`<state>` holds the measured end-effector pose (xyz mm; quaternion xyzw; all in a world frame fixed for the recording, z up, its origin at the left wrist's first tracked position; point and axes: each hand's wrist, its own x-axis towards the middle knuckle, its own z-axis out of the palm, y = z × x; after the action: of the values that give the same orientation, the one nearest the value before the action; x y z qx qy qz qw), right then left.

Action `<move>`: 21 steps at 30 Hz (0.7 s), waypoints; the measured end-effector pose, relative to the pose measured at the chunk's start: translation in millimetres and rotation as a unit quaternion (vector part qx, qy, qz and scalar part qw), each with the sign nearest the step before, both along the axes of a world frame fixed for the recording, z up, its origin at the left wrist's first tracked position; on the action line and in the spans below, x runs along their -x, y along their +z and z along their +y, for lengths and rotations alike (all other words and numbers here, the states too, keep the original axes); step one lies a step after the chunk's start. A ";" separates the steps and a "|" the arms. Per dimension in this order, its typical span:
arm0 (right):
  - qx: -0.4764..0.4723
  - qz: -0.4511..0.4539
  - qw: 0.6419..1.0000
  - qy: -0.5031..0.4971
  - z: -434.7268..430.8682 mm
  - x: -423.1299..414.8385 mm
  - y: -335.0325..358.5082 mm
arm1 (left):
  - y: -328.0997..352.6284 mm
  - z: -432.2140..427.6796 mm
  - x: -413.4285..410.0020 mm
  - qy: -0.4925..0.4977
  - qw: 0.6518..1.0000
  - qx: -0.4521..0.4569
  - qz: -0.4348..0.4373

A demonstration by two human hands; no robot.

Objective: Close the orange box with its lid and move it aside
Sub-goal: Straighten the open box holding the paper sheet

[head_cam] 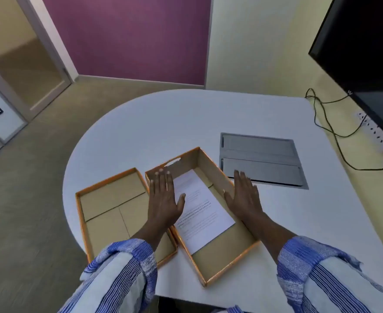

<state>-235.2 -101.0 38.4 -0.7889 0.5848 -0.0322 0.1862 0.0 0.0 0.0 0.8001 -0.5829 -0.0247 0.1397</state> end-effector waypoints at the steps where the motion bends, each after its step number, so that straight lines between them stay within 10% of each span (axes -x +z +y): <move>1: -0.003 -0.011 1.000 -0.011 1.5 -0.1 0.8 | 1.4 0.6 0.0 0.014 1.000 0.001 0.001; 13: -0.032 0.014 0.997 -0.072 2.7 9.5 -1.7 | -1.5 17.4 19.0 0.233 0.913 0.014 0.334; 21: -0.026 0.013 0.996 -0.083 0.1 20.8 0.5 | 3.7 6.2 12.2 0.250 0.883 0.017 0.397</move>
<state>-256.1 -100.9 38.9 -0.7328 0.6513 -0.0220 0.1958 -12.2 6.2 3.7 0.8399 -0.2601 -0.2944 0.3745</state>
